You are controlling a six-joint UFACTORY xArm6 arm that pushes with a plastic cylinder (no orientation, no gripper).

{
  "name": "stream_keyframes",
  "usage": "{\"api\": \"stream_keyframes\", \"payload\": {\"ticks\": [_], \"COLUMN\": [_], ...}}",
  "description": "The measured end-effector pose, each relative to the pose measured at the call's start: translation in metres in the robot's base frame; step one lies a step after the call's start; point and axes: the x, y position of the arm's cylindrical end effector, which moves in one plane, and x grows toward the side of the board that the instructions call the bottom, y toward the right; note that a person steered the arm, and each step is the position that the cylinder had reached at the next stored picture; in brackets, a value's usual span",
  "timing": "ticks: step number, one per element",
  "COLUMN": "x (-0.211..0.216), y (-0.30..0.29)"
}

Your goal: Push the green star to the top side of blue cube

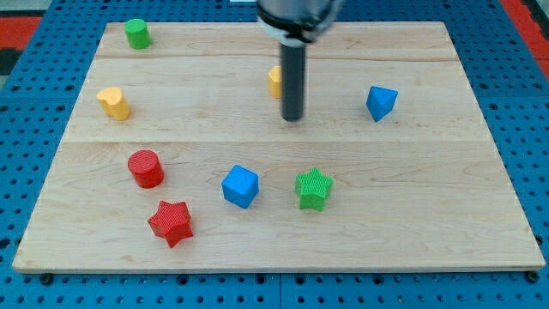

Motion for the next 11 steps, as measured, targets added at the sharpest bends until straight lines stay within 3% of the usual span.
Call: {"api": "stream_keyframes", "payload": {"ticks": [1,2,3,4,5,7,8,11], "x": [0.021,0.084,0.189,0.182,0.136,0.122,0.106,0.072], "y": [0.132,0.196,0.191,0.116,0.064,0.017,-0.044,-0.065]}}
